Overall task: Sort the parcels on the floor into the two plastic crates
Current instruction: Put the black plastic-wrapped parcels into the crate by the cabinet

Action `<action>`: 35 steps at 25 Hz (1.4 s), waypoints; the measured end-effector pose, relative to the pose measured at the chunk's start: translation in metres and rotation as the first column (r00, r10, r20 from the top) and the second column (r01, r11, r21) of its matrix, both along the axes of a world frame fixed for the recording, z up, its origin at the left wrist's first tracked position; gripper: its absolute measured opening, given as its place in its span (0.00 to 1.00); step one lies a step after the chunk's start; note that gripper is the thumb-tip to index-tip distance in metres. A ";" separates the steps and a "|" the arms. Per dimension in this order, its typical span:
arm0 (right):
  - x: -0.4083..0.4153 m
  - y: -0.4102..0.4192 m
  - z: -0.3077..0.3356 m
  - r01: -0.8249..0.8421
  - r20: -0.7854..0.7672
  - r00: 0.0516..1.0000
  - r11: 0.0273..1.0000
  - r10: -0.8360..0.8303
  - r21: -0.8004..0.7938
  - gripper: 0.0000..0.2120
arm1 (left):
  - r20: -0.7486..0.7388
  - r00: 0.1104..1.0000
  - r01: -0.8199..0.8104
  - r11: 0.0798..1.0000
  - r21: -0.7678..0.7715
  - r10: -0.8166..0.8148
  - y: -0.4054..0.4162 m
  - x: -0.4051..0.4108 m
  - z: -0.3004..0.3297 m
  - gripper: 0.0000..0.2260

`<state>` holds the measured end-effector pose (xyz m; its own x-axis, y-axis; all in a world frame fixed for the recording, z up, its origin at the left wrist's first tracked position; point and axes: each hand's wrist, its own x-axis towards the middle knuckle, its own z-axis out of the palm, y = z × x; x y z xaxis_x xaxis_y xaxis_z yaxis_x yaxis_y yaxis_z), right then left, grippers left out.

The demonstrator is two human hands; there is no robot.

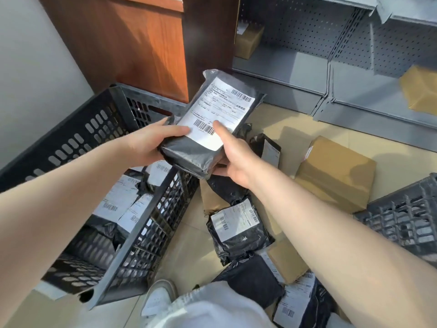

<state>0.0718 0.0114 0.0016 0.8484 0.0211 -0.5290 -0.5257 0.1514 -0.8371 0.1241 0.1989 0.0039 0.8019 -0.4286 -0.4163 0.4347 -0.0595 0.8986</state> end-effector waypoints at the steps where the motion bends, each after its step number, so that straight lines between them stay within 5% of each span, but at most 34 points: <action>1: 0.001 0.011 -0.003 -0.028 -0.020 0.999 0.998 0.027 -0.063 0.46 | -0.003 1.000 -0.018 1.000 -0.001 0.018 0.015 0.000 0.000 0.35; 2: 0.002 0.020 -0.005 -0.049 -0.026 0.999 0.993 0.047 -0.109 0.52 | -0.017 0.999 -0.035 0.999 -0.015 0.034 0.029 0.000 0.001 0.36; 8: -0.003 0.056 -0.015 -0.158 0.242 0.929 0.892 0.280 -0.424 0.32 | -0.123 0.970 -0.205 0.977 0.067 0.212 0.112 0.000 -0.012 0.33; 12: -0.007 0.067 -0.049 -0.256 0.189 0.755 0.547 0.628 -0.797 0.32 | -0.184 0.882 -0.399 0.895 0.198 0.434 0.153 -0.003 -0.040 0.10; 15: -0.012 0.069 -0.072 -0.092 0.197 0.710 0.366 0.676 -0.926 0.28 | -0.155 0.838 -0.473 0.838 0.272 0.524 0.166 0.004 -0.059 0.15; 17: -0.016 0.073 -0.086 0.005 0.256 0.702 0.355 0.665 -0.935 0.27 | -0.104 0.842 -0.476 0.819 0.320 0.530 0.169 0.012 -0.068 0.18; 19: -0.019 0.077 -0.095 0.066 0.303 0.700 0.364 0.647 -0.929 0.26 | -0.045 0.876 -0.433 0.824 0.365 0.480 0.166 0.017 -0.070 0.08; 24: -0.018 0.086 -0.116 0.259 0.461 0.673 0.400 0.578 -0.879 0.22 | 0.089 0.887 -0.441 0.772 0.457 0.454 0.165 0.037 -0.088 0.15; 35: -0.016 0.093 -0.129 0.301 0.556 0.662 0.501 0.503 -0.812 0.20 | 0.146 0.842 -0.513 0.689 0.513 0.519 0.148 0.065 -0.164 0.17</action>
